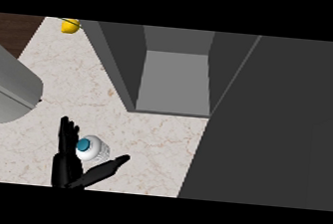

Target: Pick up the bottled water, place it into the cabinet and close the cabinet

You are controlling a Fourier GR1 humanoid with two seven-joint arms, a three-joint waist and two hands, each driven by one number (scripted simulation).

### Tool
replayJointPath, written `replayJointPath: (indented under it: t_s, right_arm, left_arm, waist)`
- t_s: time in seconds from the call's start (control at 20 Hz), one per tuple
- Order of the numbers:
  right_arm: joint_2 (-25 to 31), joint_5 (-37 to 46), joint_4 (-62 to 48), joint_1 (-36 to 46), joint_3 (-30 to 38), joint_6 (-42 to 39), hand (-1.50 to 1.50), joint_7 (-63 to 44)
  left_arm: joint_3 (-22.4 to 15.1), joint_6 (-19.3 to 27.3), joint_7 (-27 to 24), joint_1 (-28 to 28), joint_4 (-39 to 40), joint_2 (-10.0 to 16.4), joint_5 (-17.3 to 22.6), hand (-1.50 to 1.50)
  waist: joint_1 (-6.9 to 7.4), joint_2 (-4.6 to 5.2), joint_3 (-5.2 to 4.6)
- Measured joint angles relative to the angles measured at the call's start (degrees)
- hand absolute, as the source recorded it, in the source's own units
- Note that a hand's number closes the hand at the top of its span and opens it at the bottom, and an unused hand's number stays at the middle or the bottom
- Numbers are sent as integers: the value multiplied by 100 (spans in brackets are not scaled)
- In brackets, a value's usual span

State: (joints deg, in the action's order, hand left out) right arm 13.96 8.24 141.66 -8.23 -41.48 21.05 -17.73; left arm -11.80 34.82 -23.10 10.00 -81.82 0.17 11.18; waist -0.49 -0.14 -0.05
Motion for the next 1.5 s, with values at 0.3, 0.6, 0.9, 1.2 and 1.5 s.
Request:
replayJointPath:
  t_s: [0.3, 0.6, 0.9, 1.2, 1.5]
  right_arm:
    - [109, -12, 9, 41, 80, 21, -150, 7]
    - [156, 6, 0, 76, -31, 107, -150, 17]
    - [122, 51, 16, 195, -155, 248, -150, -179]
    - [81, 77, -33, 409, -164, 329, -150, -306]
    - [198, 96, -10, 340, -168, 397, -150, -294]
  left_arm:
    - [242, -164, -701, -151, 785, -12, 393, -150]
    - [266, -237, -1528, -410, 1730, -15, 970, -150]
    - [412, -577, -2089, -578, 2321, -14, 1358, -150]
    - [389, -949, -2538, -685, 2649, -11, 1694, -150]
    - [549, -1352, -2728, -852, 2854, 4, 1943, 150]
  waist:
    - [8, 3, 0]
    - [0, 3, -1]
    - [-1, -1, -2]
    - [7, 1, -2]
    - [1, 0, 0]
